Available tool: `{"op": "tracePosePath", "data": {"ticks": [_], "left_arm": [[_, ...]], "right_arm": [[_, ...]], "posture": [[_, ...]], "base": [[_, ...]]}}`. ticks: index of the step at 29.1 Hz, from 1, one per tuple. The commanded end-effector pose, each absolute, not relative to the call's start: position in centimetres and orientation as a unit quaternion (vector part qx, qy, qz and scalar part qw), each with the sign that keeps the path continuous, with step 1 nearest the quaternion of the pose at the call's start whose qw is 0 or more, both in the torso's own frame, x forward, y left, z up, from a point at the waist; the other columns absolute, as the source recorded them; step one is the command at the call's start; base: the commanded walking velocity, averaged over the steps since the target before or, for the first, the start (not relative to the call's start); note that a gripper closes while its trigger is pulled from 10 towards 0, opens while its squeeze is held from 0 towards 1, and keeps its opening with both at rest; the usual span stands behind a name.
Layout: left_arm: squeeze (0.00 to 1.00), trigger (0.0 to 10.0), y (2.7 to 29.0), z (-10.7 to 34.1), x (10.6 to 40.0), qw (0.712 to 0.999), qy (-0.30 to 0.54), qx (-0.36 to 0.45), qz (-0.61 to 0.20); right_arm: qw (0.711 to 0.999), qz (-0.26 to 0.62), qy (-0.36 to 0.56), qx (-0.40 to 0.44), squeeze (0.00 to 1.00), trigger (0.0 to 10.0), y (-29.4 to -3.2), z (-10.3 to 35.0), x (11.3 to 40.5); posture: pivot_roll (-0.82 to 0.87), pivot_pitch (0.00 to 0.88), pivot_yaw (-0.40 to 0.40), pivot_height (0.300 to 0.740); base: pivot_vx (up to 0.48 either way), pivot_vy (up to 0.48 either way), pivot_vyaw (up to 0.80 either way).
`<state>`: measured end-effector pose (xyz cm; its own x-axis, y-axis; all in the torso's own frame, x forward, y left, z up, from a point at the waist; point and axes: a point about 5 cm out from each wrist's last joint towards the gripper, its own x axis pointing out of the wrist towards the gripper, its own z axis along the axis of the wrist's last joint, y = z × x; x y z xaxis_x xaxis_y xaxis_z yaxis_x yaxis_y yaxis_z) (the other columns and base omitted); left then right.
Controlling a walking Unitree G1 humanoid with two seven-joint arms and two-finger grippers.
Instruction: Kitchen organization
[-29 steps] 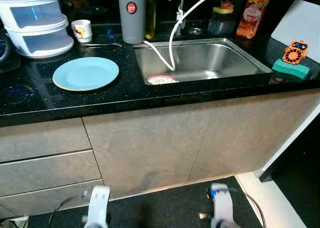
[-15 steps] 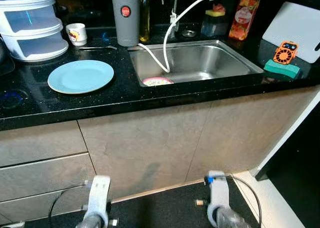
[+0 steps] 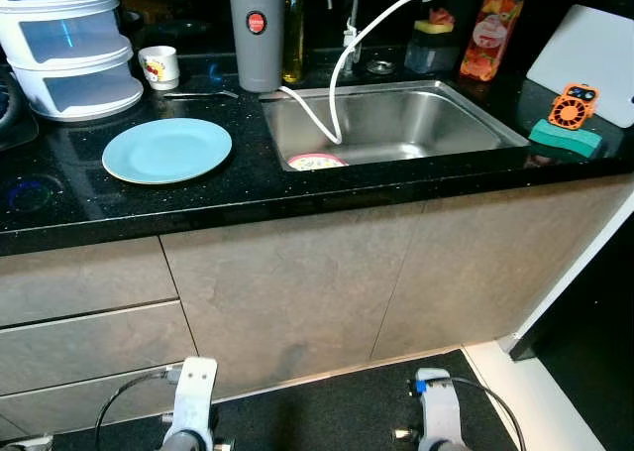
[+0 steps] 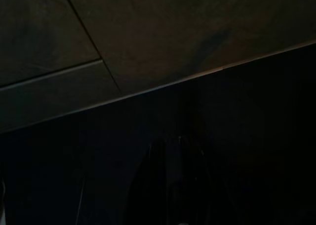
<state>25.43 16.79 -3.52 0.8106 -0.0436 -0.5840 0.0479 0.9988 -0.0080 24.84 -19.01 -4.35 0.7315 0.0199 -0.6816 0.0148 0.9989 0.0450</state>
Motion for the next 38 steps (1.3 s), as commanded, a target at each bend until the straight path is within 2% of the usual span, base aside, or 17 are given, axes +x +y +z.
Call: {"op": "tracePosePath", "data": {"ticks": [1, 27, 38], "left_arm": [[0.0, 10.0, 16.5, -4.3, 24.5, 0.946, 0.323, -0.01, -0.023], [0.0, 10.0, 16.0, -5.6, 22.7, 0.938, 0.347, -0.02, -0.013], [0.0, 10.0, 15.8, -5.6, 22.7, 0.937, 0.349, -0.024, -0.015]], "right_arm": [[0.926, 0.001, 0.376, 0.027, 0.0, 10.0, -18.9, -4.8, 24.3], [0.908, -0.001, 0.418, 0.016, 0.0, 10.0, -19.2, -6.6, 21.3], [0.909, 0.009, 0.417, 0.003, 0.0, 10.0, -19.2, -6.6, 21.3]], "posture": [[-0.06, 0.1, -0.016, 0.74], [-0.06, 0.109, -0.02, 0.74], [-0.06, 0.116, -0.018, 0.74]], "base": [[0.0, 0.0, 0.0], [0.0, 0.0, 0.0], [0.0, 0.0, 0.0]]}}
